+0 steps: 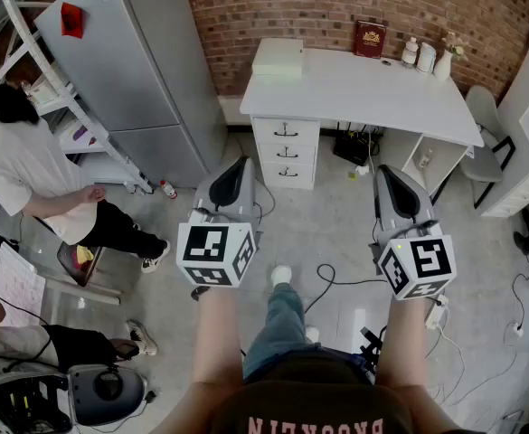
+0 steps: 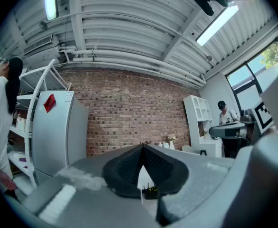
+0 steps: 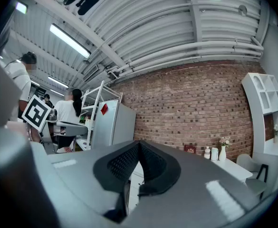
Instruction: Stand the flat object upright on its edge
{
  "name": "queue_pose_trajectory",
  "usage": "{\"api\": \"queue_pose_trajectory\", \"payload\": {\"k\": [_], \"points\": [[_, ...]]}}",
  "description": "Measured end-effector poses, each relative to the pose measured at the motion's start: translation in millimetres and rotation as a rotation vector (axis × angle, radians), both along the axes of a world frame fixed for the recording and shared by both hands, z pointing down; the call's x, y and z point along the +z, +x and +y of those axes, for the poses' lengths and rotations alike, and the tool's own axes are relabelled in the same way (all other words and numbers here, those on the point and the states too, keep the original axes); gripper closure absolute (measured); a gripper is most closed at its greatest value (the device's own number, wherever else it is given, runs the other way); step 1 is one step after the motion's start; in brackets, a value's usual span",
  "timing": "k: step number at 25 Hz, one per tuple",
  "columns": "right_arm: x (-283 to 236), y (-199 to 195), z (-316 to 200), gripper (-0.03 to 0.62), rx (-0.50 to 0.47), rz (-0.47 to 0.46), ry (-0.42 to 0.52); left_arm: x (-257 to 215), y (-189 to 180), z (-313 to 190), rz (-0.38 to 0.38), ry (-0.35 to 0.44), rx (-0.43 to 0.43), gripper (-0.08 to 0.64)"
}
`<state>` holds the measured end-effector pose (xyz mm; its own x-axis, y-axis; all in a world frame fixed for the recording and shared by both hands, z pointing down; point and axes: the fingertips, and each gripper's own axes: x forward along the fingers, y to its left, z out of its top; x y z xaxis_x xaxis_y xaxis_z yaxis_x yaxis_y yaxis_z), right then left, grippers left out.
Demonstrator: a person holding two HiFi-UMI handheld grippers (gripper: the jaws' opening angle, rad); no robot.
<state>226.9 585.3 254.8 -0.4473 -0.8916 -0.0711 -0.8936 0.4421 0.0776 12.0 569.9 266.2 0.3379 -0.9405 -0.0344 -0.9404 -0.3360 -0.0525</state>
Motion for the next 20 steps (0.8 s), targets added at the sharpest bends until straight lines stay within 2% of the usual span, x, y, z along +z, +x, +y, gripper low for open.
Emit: {"api": "queue_pose_trajectory", "payload": {"k": [10, 20], "points": [[12.9, -11.2, -56.8, 0.592, 0.004, 0.014, -0.02, 15.8, -8.5, -61.3, 0.013, -0.026, 0.005, 0.56], [15.0, -40.5, -154.6, 0.591, -0.011, -0.019, -0.014, 29.3, -31.2, -164.0, 0.021, -0.054, 0.011, 0.56]]}}
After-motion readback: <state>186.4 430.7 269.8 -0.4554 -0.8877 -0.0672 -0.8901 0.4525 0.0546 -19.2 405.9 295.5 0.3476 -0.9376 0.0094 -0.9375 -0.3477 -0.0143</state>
